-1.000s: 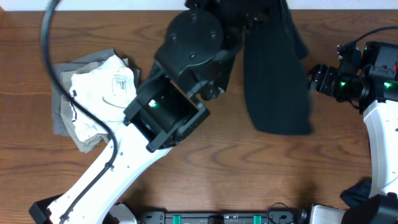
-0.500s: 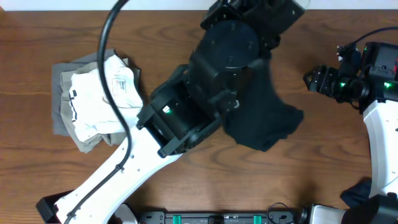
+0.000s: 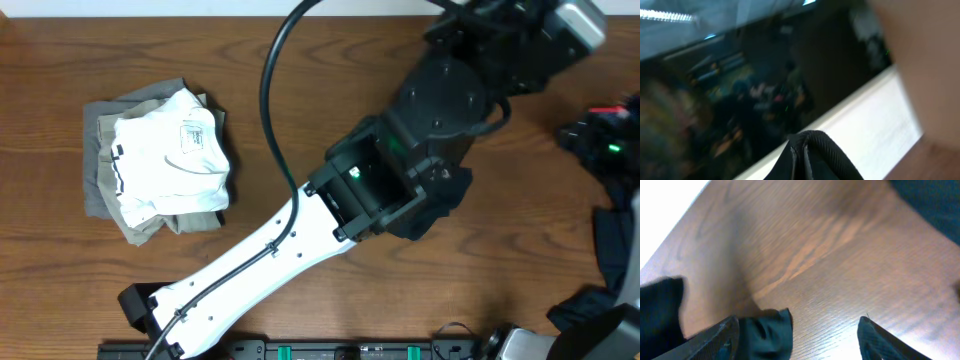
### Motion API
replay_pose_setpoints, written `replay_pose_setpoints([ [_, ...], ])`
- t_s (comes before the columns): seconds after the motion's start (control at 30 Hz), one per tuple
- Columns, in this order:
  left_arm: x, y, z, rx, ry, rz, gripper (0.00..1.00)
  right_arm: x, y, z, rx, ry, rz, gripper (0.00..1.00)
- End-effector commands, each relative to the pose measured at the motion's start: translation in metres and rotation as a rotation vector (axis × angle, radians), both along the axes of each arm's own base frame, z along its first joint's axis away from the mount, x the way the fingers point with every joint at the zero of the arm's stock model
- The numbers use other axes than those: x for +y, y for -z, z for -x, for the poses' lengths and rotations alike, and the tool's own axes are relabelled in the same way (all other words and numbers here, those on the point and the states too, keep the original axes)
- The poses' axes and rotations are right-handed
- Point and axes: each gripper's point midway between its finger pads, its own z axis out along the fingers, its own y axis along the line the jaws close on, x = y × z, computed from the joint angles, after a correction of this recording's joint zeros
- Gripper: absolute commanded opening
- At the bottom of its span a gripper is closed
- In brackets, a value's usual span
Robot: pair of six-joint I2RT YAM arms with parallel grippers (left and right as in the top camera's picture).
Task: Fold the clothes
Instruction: 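Lift the black shirt high with the left gripper to let it hang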
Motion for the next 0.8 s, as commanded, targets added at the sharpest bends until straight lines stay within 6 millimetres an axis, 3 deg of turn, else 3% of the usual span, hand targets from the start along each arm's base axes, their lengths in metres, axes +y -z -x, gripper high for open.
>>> replay_pose_setpoints([
  [0.0, 0.002, -0.038, 0.023, -0.063, 0.127, 0.129, 0.06, -0.007, -0.011, 0.008, -0.073, 0.009, -0.104, 0.71],
  [0.17, 0.008, -0.064, 0.04, -0.139, 0.12, 0.156, 0.06, -0.02, -0.012, 0.017, -0.086, 0.039, -0.119, 0.7],
  [0.23, 0.02, -0.07, 0.034, -0.147, 0.045, 0.157, 0.06, -0.019, -0.012, 0.016, -0.086, 0.032, -0.115, 0.71],
  [0.3, 0.04, -0.067, 0.016, -0.119, -0.076, 0.166, 0.06, -0.016, -0.012, 0.015, -0.085, 0.016, -0.11, 0.7],
  [0.37, 0.065, -0.051, -0.013, -0.054, -0.221, 0.133, 0.06, -0.014, -0.012, 0.014, -0.086, 0.009, -0.109, 0.71],
  [0.53, 0.102, 0.009, -0.068, 0.13, -0.381, -0.035, 0.06, -0.007, -0.012, 0.011, -0.084, -0.026, -0.101, 0.72],
  [0.77, 0.176, 0.062, -0.111, 0.299, -0.63, -0.175, 0.06, 0.017, -0.012, 0.001, -0.092, -0.157, -0.053, 0.76],
])
